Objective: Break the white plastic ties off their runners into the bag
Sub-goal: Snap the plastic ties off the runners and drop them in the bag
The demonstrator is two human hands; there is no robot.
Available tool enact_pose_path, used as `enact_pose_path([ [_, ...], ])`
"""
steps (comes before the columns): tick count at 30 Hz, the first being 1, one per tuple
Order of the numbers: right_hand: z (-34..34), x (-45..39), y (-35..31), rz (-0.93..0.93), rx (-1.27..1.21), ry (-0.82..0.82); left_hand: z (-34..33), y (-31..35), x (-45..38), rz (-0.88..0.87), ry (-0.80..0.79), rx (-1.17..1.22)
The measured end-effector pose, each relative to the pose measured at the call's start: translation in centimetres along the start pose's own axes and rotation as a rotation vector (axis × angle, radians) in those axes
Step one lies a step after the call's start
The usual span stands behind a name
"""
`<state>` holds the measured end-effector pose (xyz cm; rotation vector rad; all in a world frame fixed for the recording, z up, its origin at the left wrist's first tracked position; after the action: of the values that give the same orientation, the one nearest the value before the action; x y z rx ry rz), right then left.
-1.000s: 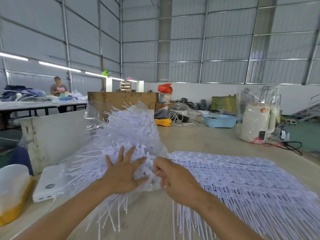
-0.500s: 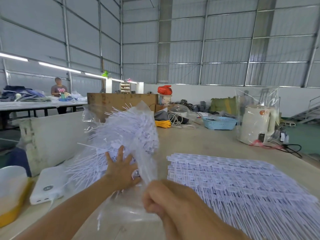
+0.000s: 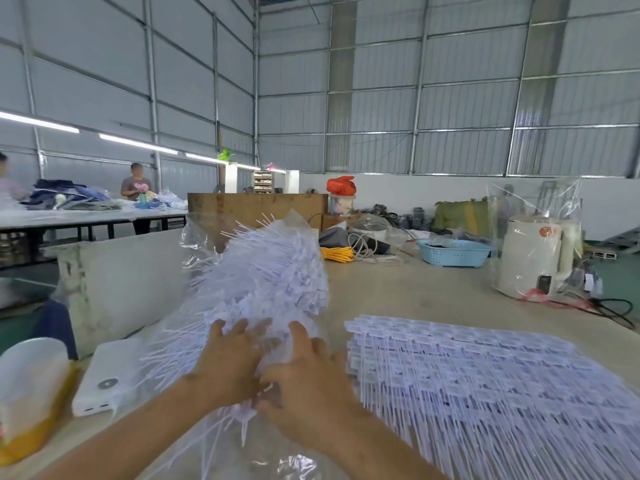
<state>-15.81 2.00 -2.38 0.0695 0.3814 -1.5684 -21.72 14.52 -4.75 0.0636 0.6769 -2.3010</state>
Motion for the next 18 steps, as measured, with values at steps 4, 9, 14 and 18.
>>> enact_pose_path([
  [4, -0.3, -3.2, 5.0, -0.277, 0.073, 0.001, -0.7, -0.8, 1.4, -0.037, 0.044, 0.010],
  [9, 1.5, -4.5, 10.7, -0.532, -0.319, 0.132, 2.8, 0.0, 2.7, -0.219, 0.376, 0.004],
  [14, -0.5, -4.8, 10.2, -0.506, -0.597, 0.078, 4.4, -1.5, 3.5, -0.132, 0.464, 0.273],
  [18, -1.3, -5.4, 9.4, -0.422, -0.659, 0.085, 3.1, -1.0, 4.1, -0.013, 0.312, 0.336],
])
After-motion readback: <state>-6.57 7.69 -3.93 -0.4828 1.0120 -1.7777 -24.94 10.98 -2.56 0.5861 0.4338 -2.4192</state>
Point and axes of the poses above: each hand's wrist, its own x-axis away from the middle knuckle, its own z-axis out of the back of the hand, y = z × x, the point moved 5 cm from there along -x, towards the middle knuckle, and after that the axes turned 7 degrees about -x, right-handed, at the moved point
